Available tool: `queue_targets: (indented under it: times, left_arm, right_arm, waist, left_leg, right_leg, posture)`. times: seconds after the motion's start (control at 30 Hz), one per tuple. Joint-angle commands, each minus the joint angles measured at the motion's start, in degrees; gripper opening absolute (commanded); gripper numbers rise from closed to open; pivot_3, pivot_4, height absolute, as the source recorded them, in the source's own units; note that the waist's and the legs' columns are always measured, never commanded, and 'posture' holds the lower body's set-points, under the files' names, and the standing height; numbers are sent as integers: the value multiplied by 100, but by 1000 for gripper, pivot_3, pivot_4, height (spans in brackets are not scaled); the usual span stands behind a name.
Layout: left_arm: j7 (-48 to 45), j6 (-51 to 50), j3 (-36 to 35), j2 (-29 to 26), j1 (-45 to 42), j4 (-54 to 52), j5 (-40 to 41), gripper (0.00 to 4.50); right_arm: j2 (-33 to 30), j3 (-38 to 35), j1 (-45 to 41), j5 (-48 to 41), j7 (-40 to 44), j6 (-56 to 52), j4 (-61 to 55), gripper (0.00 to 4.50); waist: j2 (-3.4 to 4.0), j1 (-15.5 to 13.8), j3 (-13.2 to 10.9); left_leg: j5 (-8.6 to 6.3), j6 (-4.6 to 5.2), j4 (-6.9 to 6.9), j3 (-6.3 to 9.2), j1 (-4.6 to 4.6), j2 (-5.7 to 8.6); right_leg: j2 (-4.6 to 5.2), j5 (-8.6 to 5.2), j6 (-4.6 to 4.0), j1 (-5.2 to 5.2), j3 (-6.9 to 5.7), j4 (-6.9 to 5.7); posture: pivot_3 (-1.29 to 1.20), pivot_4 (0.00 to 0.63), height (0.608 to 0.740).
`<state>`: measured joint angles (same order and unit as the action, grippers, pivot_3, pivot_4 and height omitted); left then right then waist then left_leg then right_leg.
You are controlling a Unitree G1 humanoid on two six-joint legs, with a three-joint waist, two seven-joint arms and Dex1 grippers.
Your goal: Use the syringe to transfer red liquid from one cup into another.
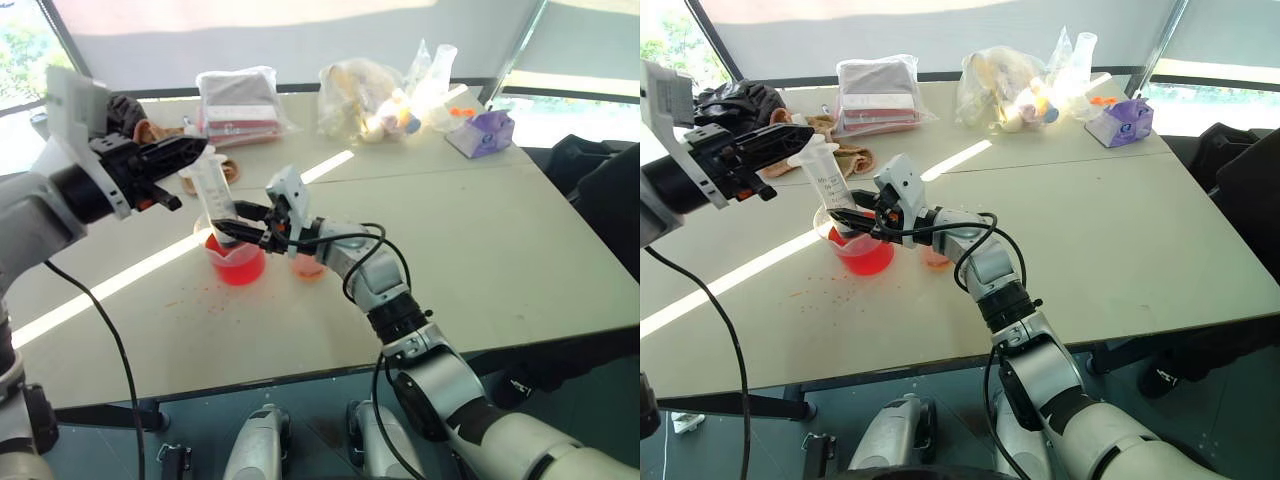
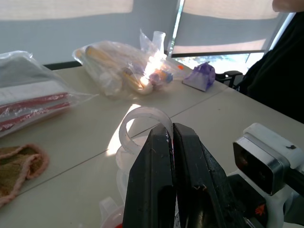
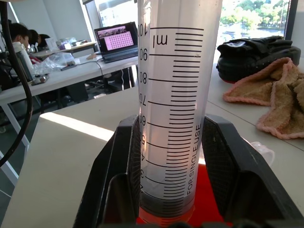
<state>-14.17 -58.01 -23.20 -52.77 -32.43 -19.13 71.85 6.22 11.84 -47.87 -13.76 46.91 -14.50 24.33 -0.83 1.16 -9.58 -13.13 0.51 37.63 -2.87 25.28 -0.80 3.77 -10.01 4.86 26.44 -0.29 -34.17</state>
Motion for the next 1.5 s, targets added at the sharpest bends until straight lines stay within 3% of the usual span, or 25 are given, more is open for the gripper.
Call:
queue_targets:
  times: [0.03,1.5]
  left_arm:
    - [97,350,-312,-31,-416,-4,-125,19]
    - [153,333,-291,-67,-770,122,-207,19]
  right_arm:
    - [116,440,123,89,278,-103,-170,1324]
    - [144,538,176,100,356,-87,-254,1324]
  waist:
    - [0,0,0]
    - [0,0,0]
  left_leg:
    - [0,0,0,0,0,0]
    - [1,0,0,-2,0,0]
  right_leg:
    - [0,0,0,0,0,0]
    - [-1,0,0,0,0,-1]
  posture:
    - [0,150,740]
    - [0,150,740]
